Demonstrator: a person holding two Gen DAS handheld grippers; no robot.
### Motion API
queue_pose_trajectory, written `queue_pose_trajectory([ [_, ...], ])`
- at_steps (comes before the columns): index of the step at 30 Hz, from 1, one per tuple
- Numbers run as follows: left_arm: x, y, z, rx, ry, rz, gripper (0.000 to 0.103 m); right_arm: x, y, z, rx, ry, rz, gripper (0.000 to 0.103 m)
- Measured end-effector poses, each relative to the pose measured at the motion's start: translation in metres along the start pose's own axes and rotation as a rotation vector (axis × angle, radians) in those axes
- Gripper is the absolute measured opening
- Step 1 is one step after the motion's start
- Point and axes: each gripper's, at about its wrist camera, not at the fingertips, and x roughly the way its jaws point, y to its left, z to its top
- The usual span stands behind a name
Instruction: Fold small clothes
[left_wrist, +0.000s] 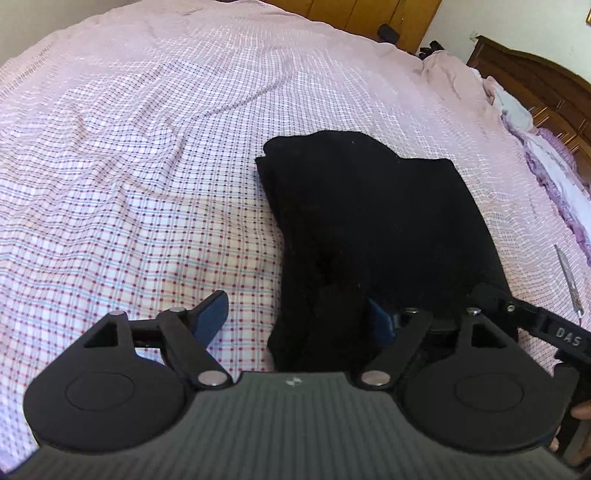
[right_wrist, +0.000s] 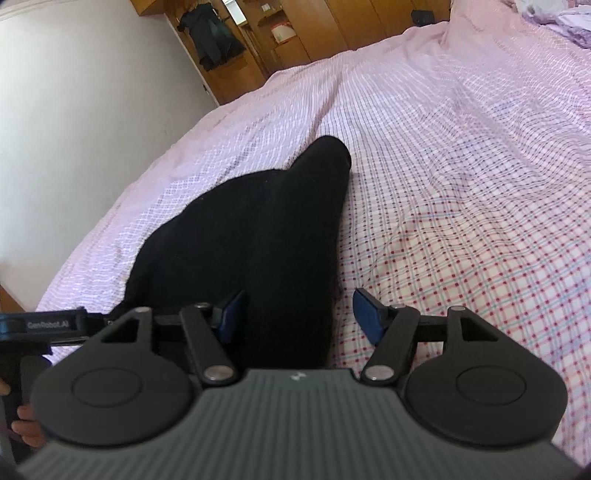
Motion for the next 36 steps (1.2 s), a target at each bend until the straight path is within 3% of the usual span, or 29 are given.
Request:
queue_pose_trajectory([
  [3,-0.006,-0.006,-0.003,0.027,-0.01,0.034,0.092,-0.009,0.005,-0.002,-0.026,-0.017,-0.018,0.067],
  [9,-0.015,-0.02,-0.016,0.075,-0.023,0.079,0.101,-0.033,0.019,-0.014,-0.089,-0.062,-0.059,0.083],
  [20,-0.009,-0.039,-0.046,0.111,-0.016,0.072,0.103,-0.041,0.022,-0.044,-0.104,-0.019,-0.08,0.083],
  [28,0.001,-0.052,-0.066,0.175,-0.032,0.146,0.103,-0.033,0.028,-0.062,-0.139,-0.006,-0.107,0.083],
  [36,0.001,-0.05,-0.067,0.161,-0.031,0.149,0.103,-0.03,0.031,-0.063,-0.15,-0.005,-0.101,0.083],
])
